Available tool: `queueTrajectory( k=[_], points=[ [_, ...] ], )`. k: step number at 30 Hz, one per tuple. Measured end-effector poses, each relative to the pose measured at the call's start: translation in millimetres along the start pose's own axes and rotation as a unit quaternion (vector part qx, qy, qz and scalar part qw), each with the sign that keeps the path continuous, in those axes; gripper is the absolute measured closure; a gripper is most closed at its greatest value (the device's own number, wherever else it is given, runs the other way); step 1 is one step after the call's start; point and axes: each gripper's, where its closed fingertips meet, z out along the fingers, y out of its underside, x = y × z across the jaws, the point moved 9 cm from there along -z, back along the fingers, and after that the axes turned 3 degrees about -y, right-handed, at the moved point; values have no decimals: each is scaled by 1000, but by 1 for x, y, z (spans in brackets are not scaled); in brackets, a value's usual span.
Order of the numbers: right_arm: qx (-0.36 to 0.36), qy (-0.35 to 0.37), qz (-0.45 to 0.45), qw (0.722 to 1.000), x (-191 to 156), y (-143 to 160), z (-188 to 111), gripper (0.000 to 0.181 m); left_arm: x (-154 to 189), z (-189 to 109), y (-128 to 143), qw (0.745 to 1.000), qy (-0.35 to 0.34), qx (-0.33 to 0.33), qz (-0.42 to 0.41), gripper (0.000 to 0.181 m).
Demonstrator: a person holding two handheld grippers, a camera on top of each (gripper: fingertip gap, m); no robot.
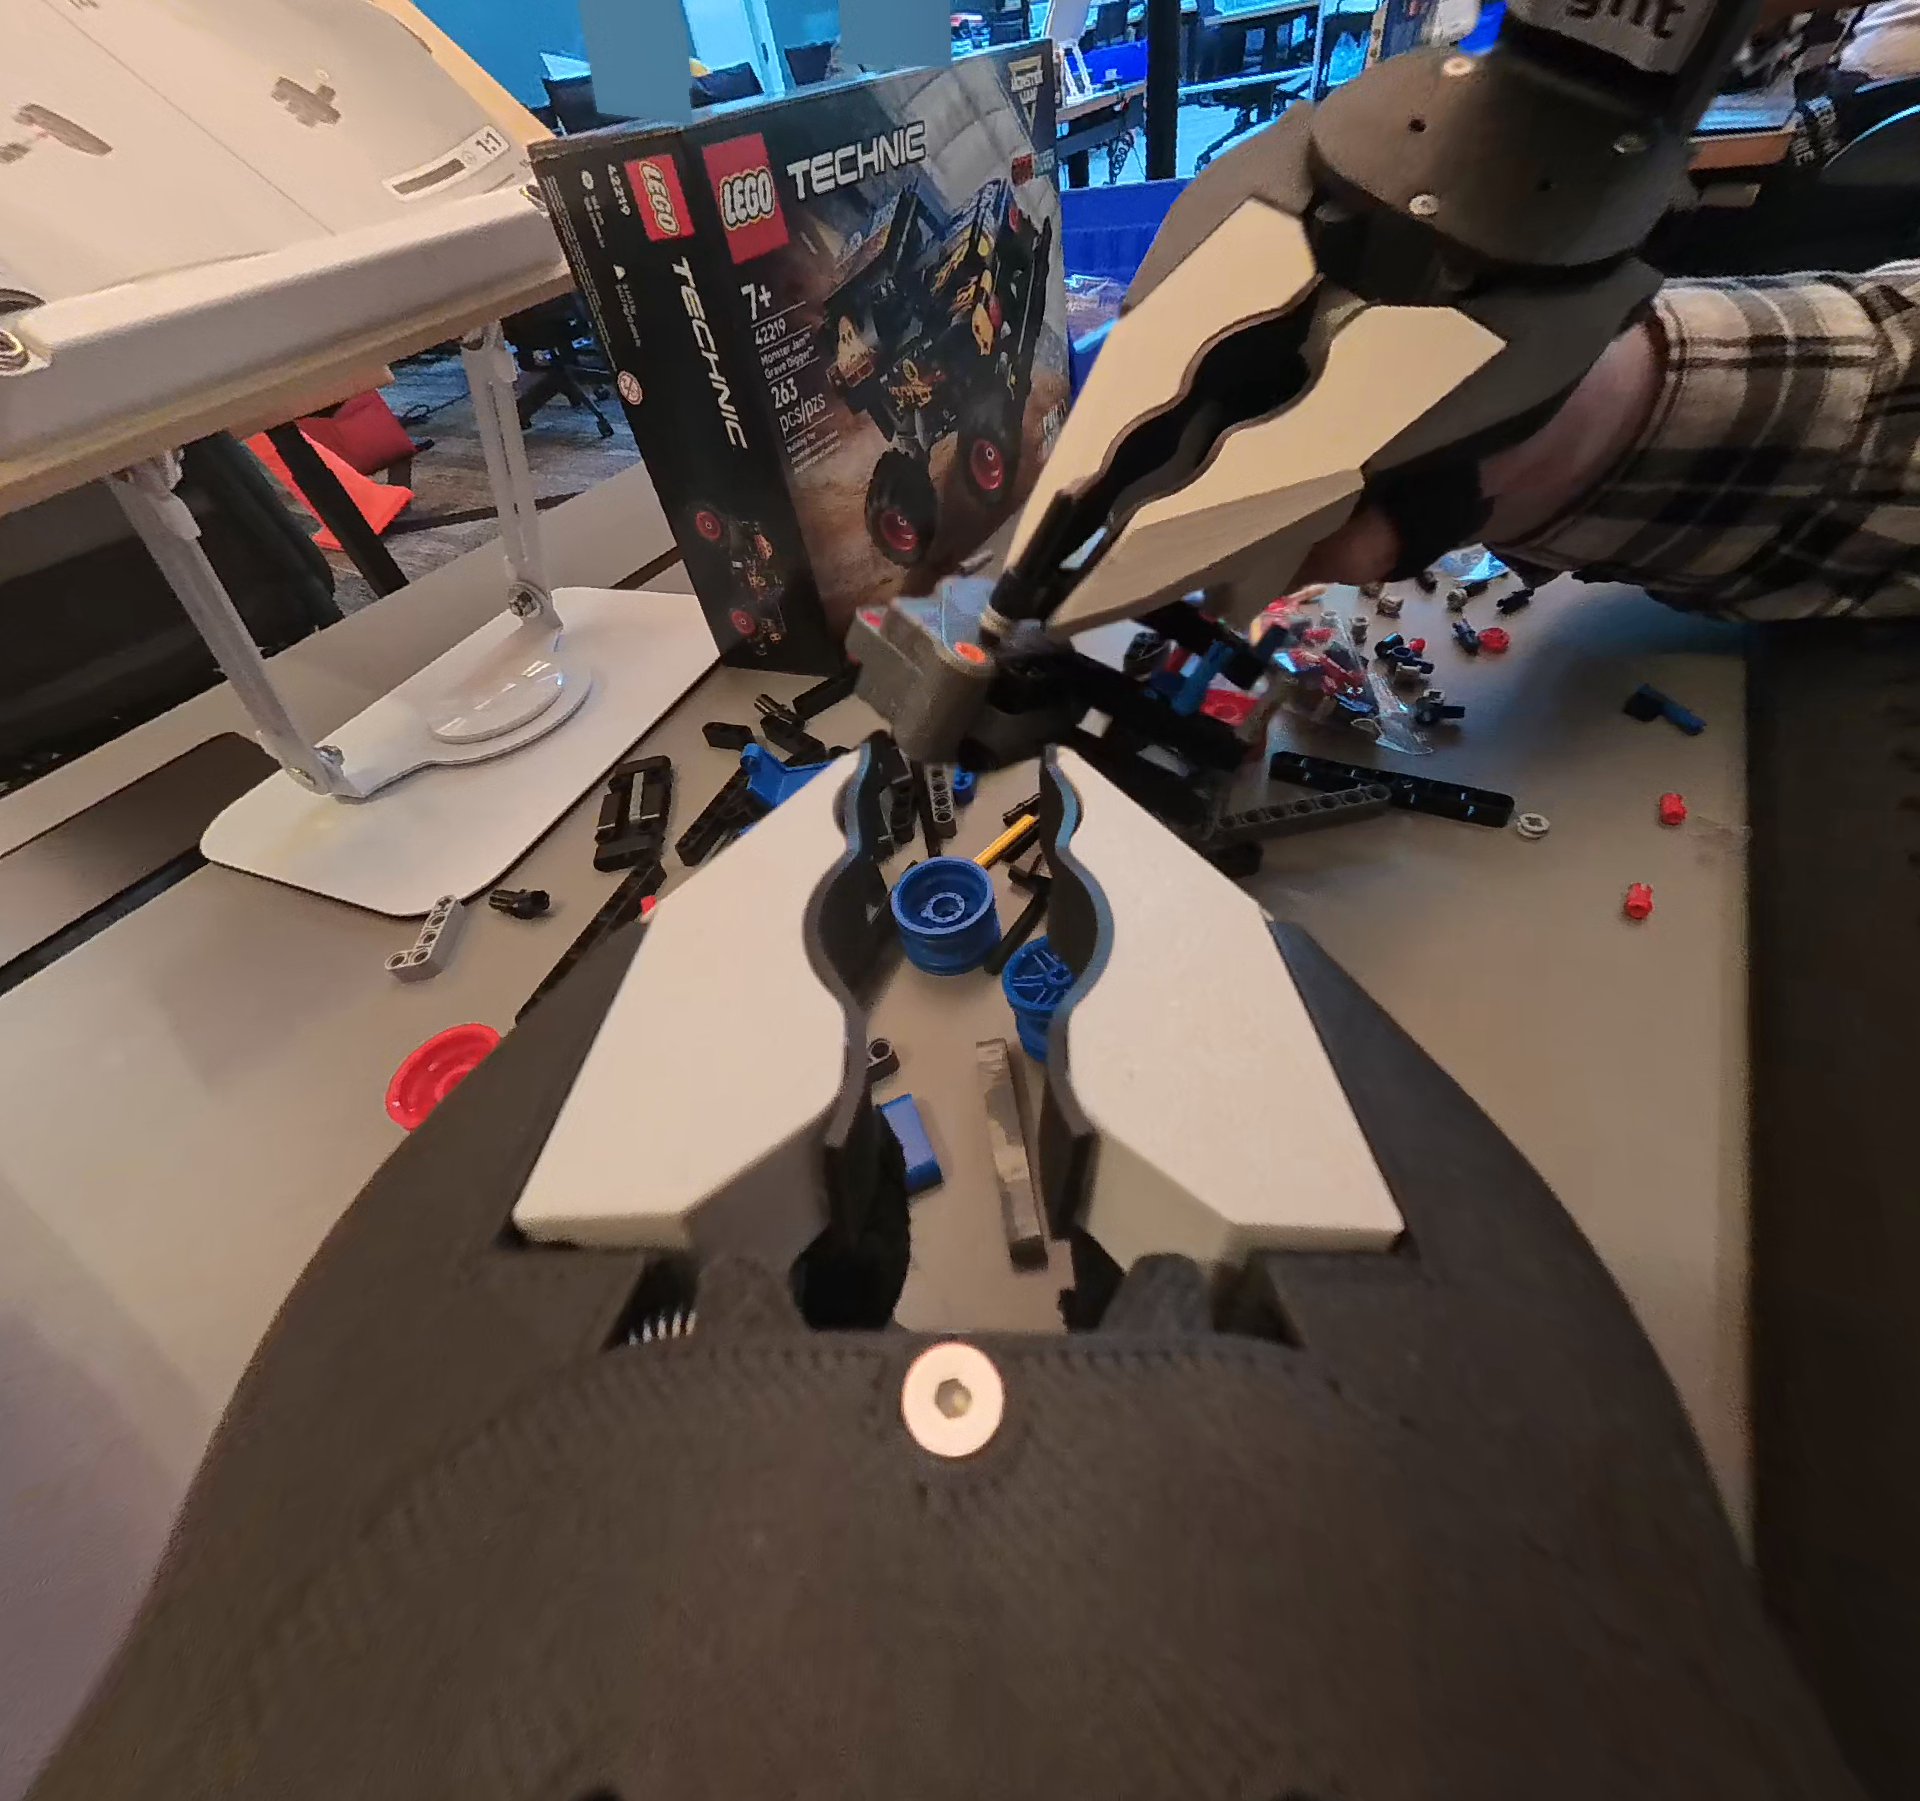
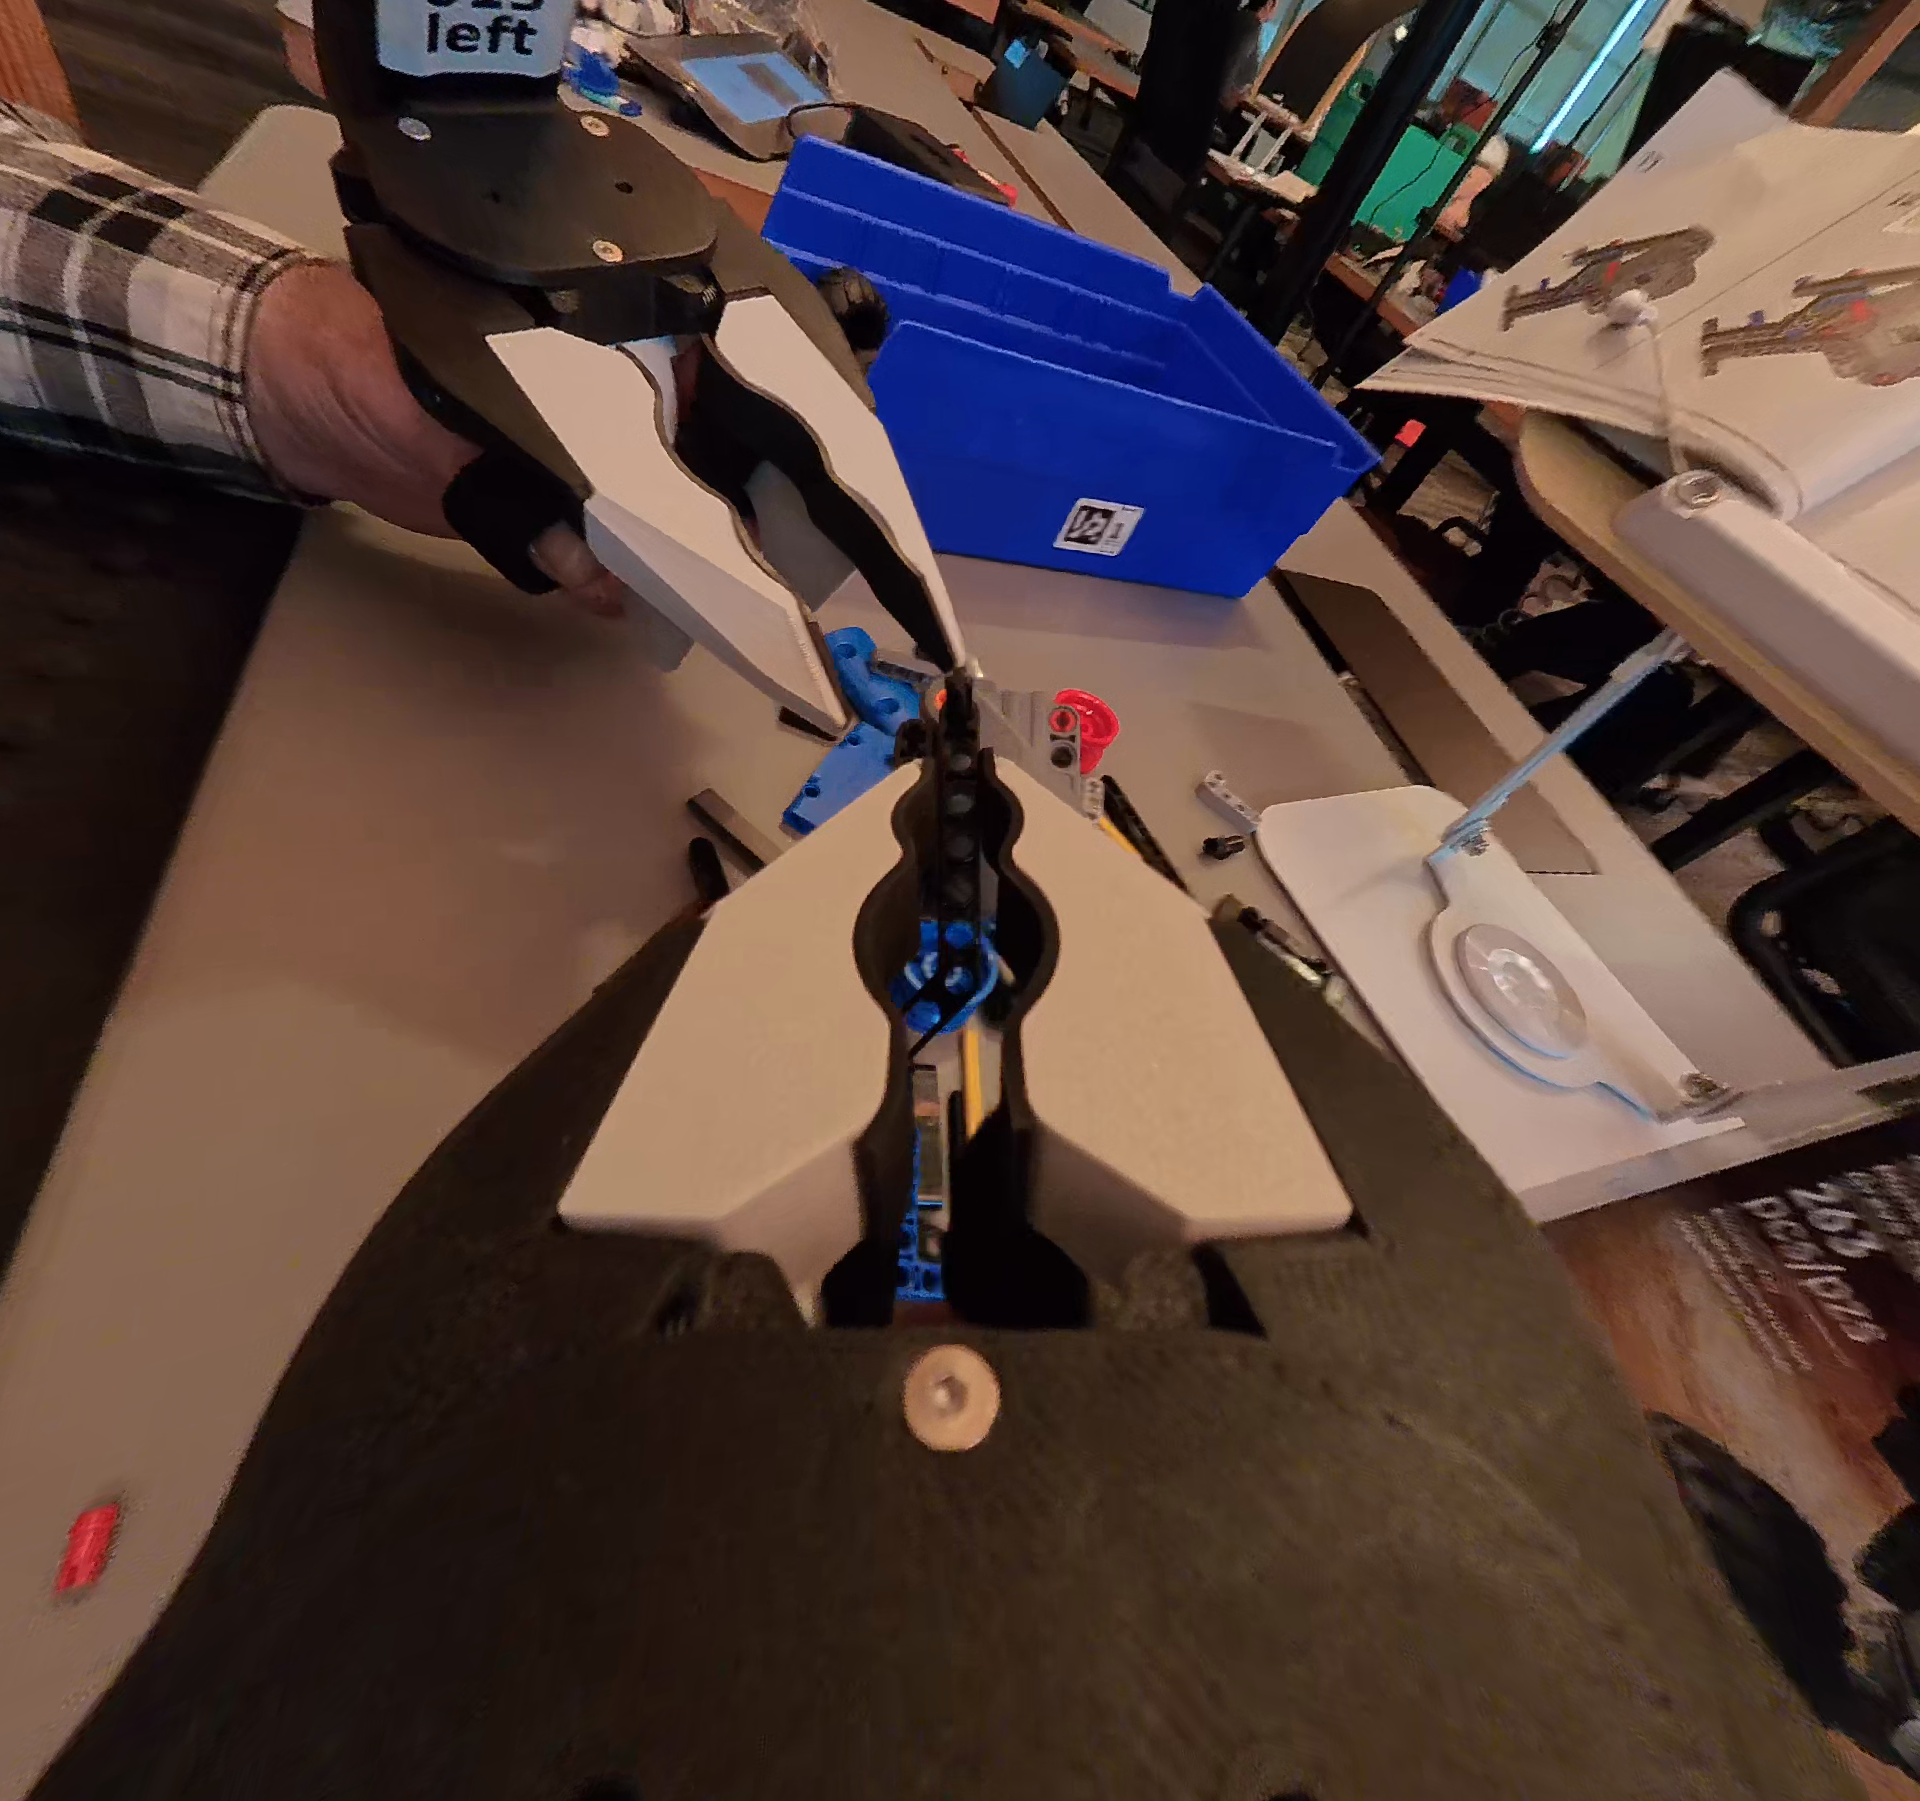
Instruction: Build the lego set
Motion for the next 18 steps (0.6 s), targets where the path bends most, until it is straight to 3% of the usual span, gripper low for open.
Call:
queueTrajectory(
  k=[6, 11, 15, 18],
  points=[
    [-14, 113, -173, 978, -11, -15, -3, 176, -6, 2, -1, 996, 27, 19, -77, 139],
    [-21, 120, -276, 953, -30, -21, 5, 177, -3, 4, -4, 999, 25, 16, -45, 127],
    [-11, 94, -279, 956, -37, -21, 7, 177, 5, 6, -10, 1000, 13, 15, 11, 133],
    [-7, 73, -257, 964, -35, -20, 5, 176, 4, 6, -12, 999, -19, 7, 42, 115]
  ],
)
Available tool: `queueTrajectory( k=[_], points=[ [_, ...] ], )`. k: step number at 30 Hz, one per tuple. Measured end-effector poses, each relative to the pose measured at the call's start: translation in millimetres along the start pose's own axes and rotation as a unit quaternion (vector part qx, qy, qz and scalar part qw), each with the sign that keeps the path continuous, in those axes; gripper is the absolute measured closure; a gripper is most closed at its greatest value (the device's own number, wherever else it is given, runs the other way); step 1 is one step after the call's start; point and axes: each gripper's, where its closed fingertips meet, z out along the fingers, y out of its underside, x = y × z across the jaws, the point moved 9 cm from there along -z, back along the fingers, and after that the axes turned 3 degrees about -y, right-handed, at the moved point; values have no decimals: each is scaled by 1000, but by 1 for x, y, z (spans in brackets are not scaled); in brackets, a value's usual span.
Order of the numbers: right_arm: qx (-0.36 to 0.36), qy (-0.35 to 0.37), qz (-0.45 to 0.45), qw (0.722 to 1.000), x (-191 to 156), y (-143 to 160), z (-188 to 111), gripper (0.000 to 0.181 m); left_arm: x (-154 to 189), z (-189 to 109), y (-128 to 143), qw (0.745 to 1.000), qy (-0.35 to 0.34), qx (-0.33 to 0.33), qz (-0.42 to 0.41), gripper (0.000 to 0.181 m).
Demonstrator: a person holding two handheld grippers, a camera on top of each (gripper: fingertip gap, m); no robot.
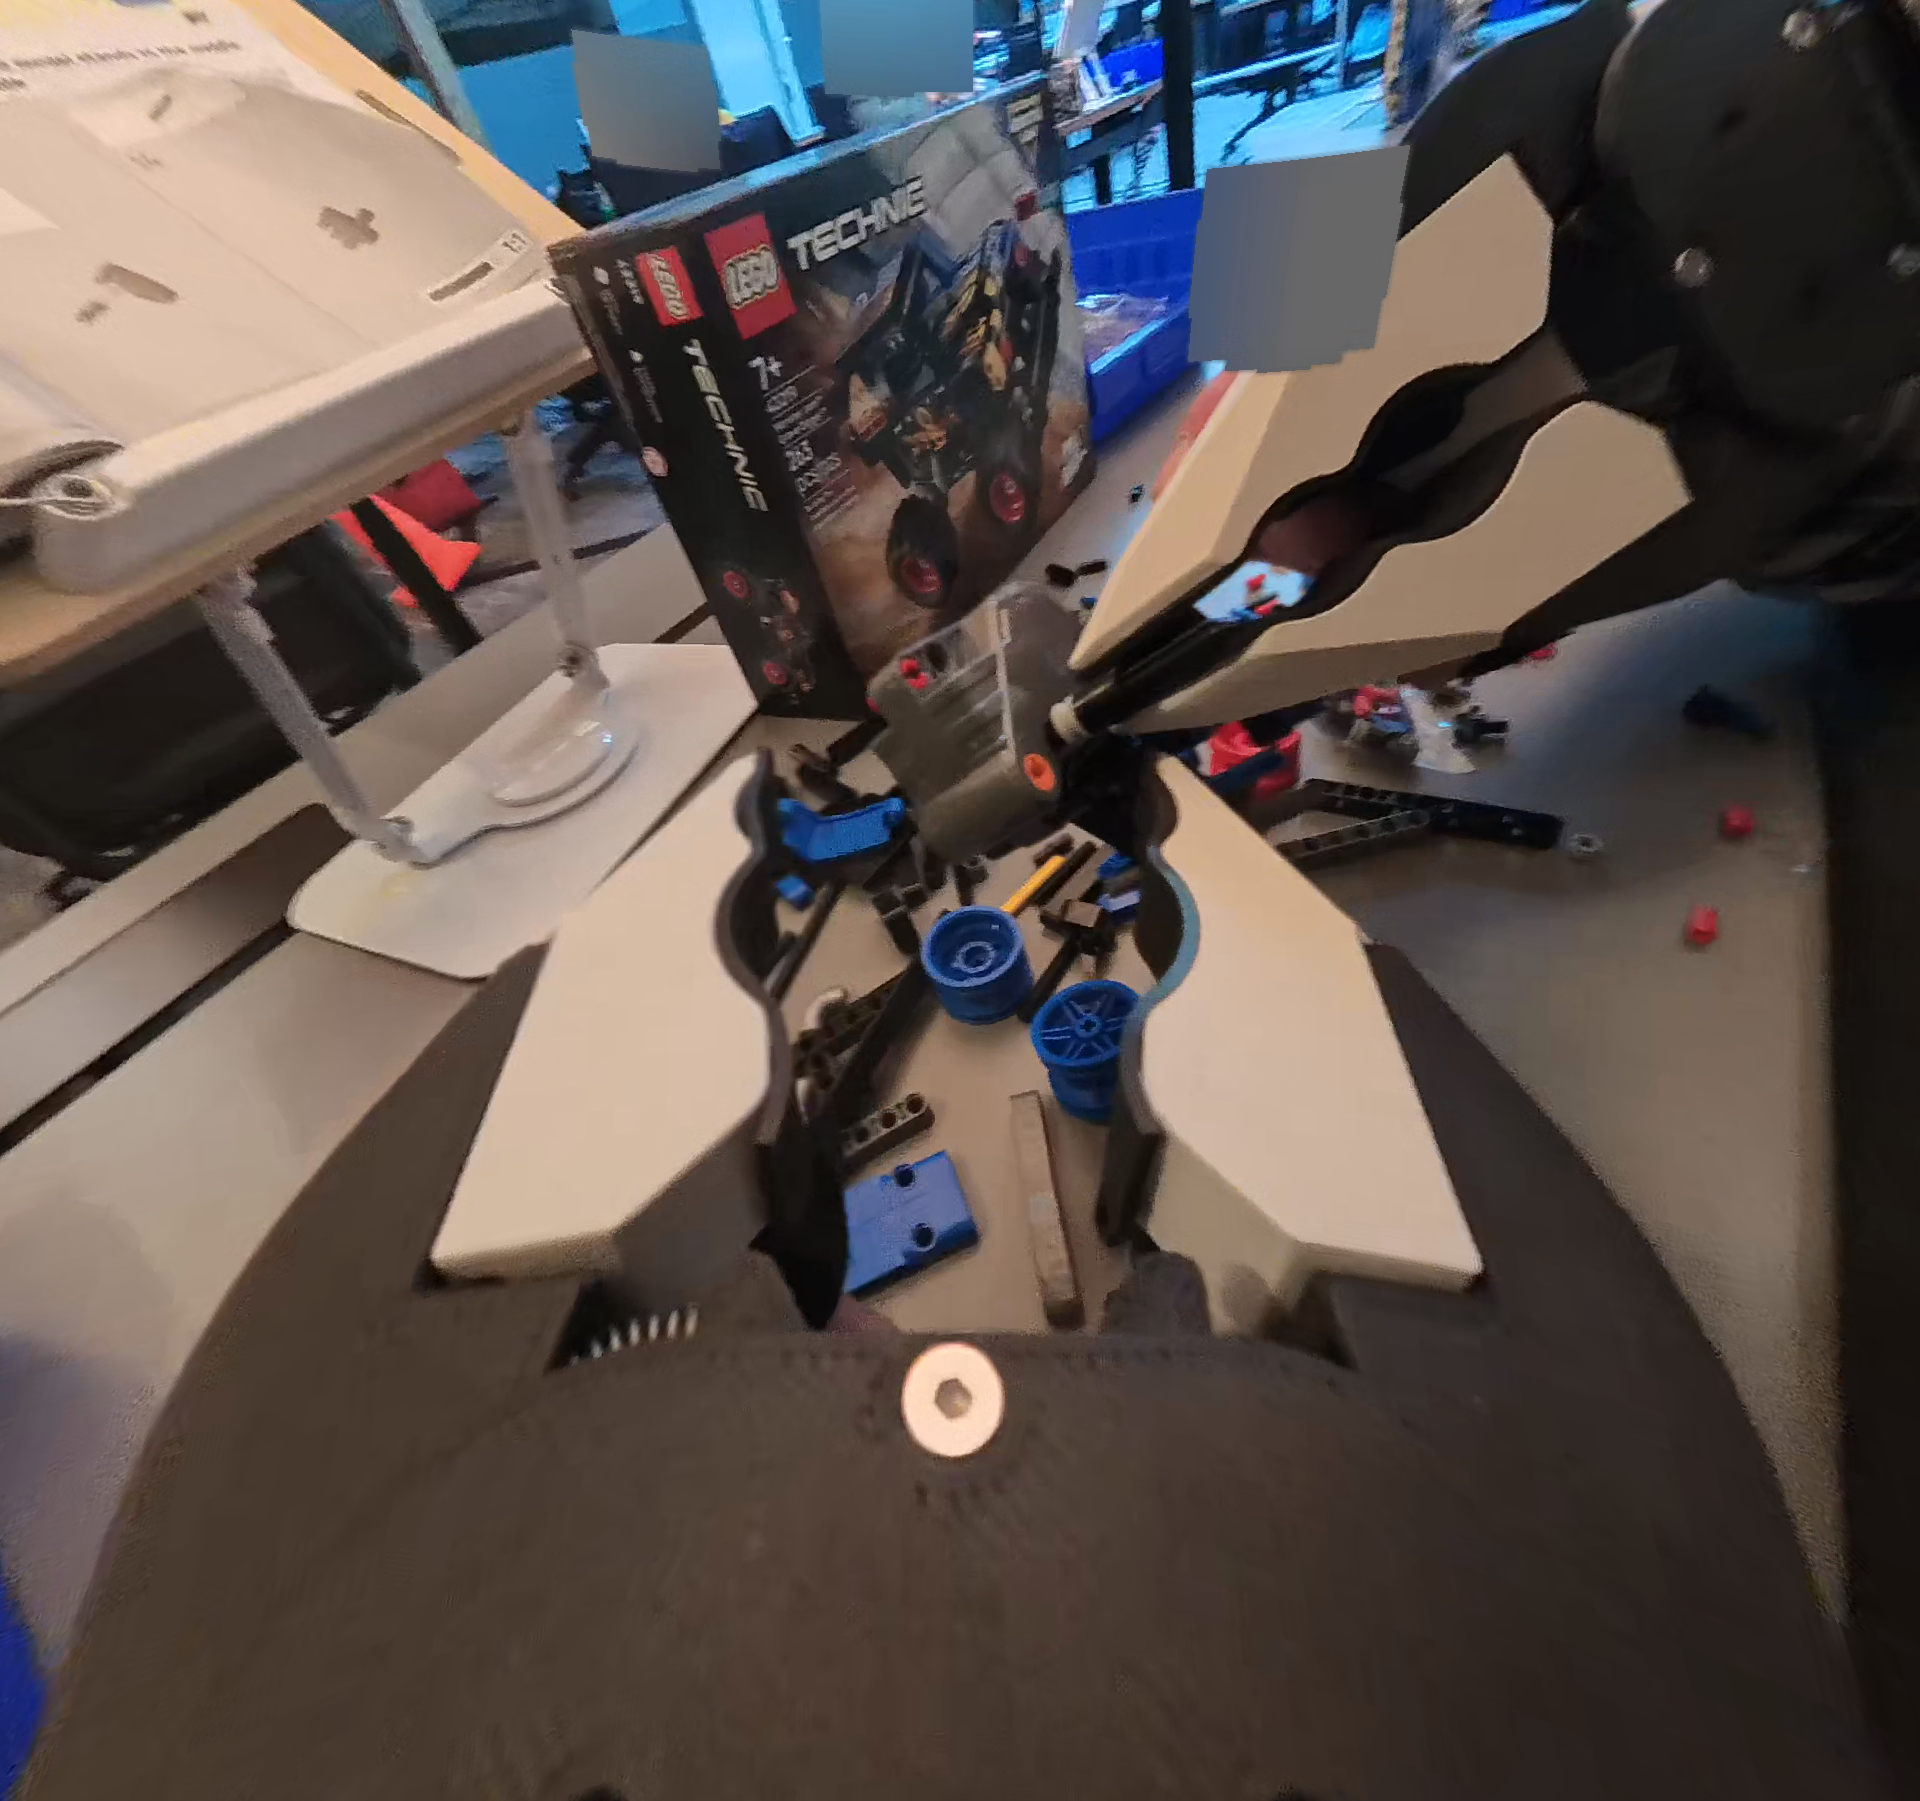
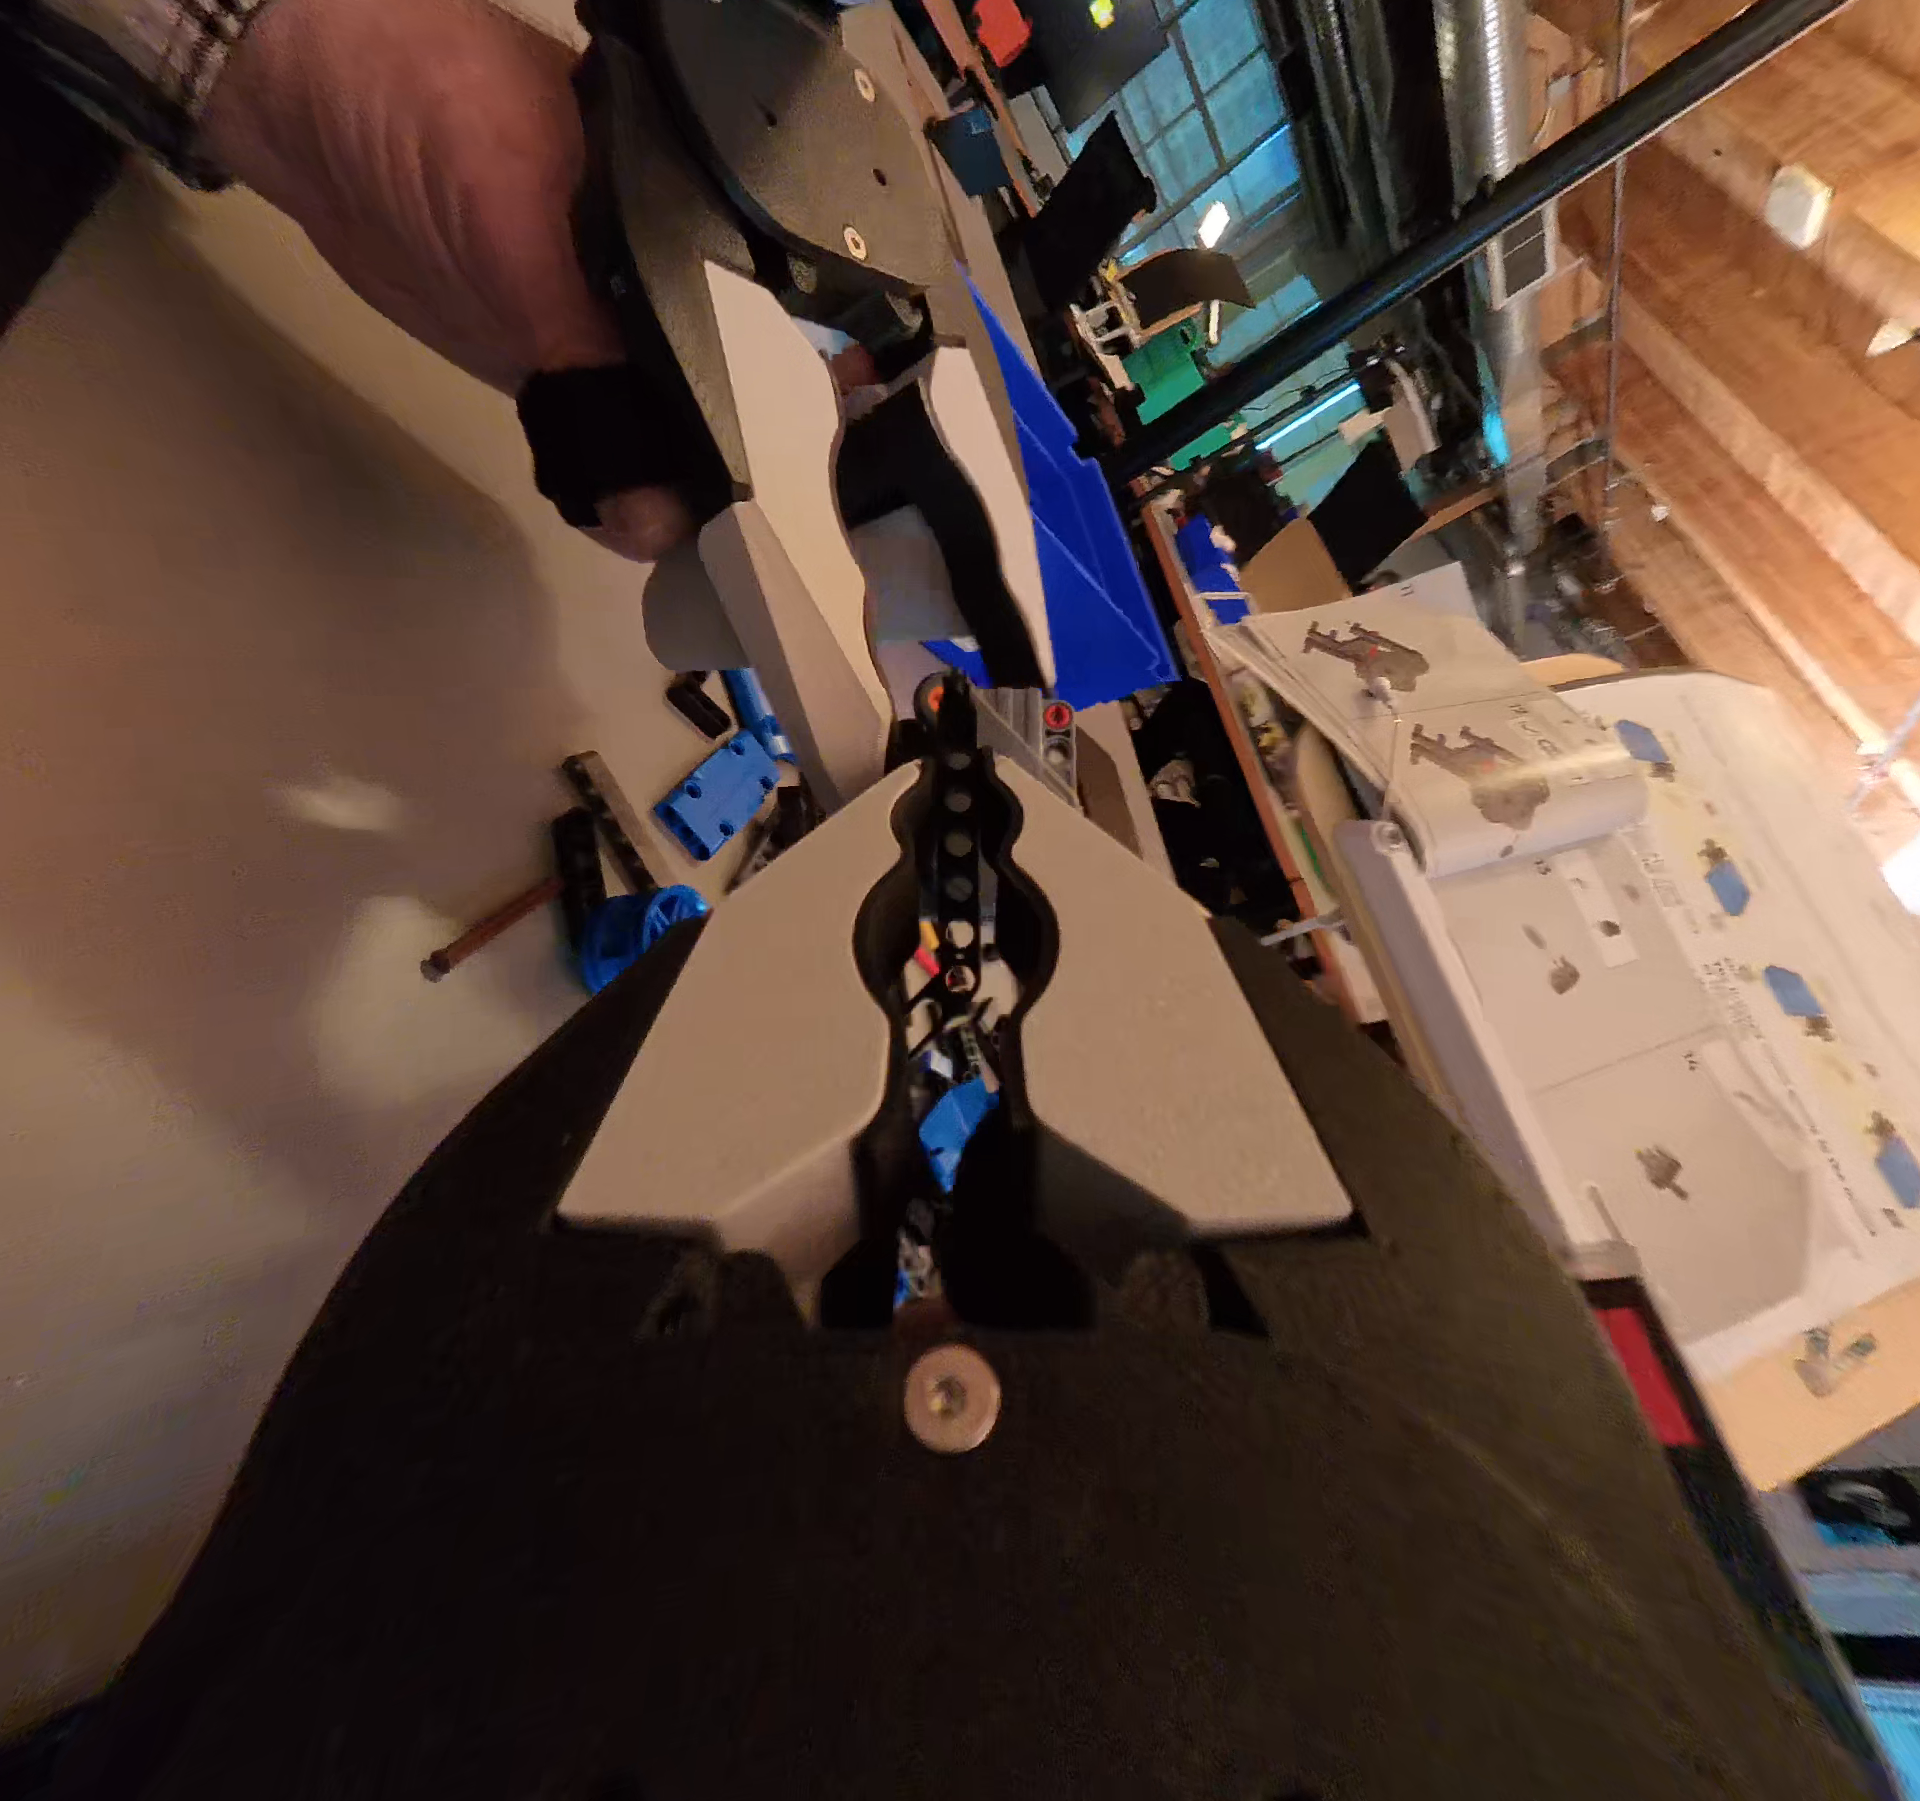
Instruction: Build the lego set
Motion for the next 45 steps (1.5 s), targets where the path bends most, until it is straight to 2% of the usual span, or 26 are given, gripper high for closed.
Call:
queueTrajectory(
  k=[2, 4, 7, 9, 12, 14, 16, 17, 19, 21, 24, 26, 29, 31, 32, 33, 35, 45],
  points=[
    [6, -15, 14, 1000, 0, 1, -1, 176, 1, -1, -1, 999, -11, -4, 32, 107],
    [14, -37, 38, 998, 0, 3, -2, 177, 6, -2, -3, 996, -12, -13, 83, 110],
    [46, -53, 101, 992, 7, 5, -6, 176, 8, -5, -7, 995, -18, -8, 100, 116],
    [86, -51, 175, 980, 18, 3, -11, 177, 1, -9, -11, 998, -23, 12, 58, 113],
    [143, -38, 286, 947, 35, 3, -17, 177, -4, -11, -17, 998, 14, 55, -35, 108],
    [174, -29, 369, 913, 43, 7, -17, 177, 0, -6, -20, 991, 60, 74, -93, 112],
    [198, -18, 432, 879, 47, 12, -17, 175, 0, -2, -21, 988, 65, 82, -116, 126],
    [204, -15, 451, 869, 48, 14, -16, 176, -2, -1, -22, 986, 65, 87, -125, 126],
    [205, -15, 466, 861, 48, 17, -14, 176, -6, -4, -21, 986, 59, 87, -130, 117],
    [196, -12, 467, 862, 45, 17, -11, 176, -6, -6, -19, 985, 69, 88, -133, 119],
    [201, 14, 488, 849, 50, 18, -14, 176, -4, -11, -19, 985, 76, 92, -123, 106],
    [205, 35, 502, 840, 53, 21, -17, 176, -1, -10, -20, 987, 76, 89, -113, 107],
    [209, 50, 504, 836, 51, 19, -15, 176, 14, 4, -19, 994, 70, 53, -59, 111],
    [206, 51, 502, 839, 47, 15, -11, 176, 19, 13, -19, 998, 36, 40, -40, 111],
    [202, 53, 499, 841, 45, 13, -9, 176, 19, 14, -21, 998, 15, 44, -29, 123],
    [201, 57, 499, 841, 43, 12, -8, 176, 20, 14, -22, 998, 22, 49, -26, 136],
    [205, 61, 502, 838, 43, 12, -8, 176, 23, 15, -22, 998, 35, 50, -31, 149],
    [195, 48, 499, 843, 45, 15, -11, 174, 21, 6, -26, 994, 80, 75, -28, 156]
  ],
)
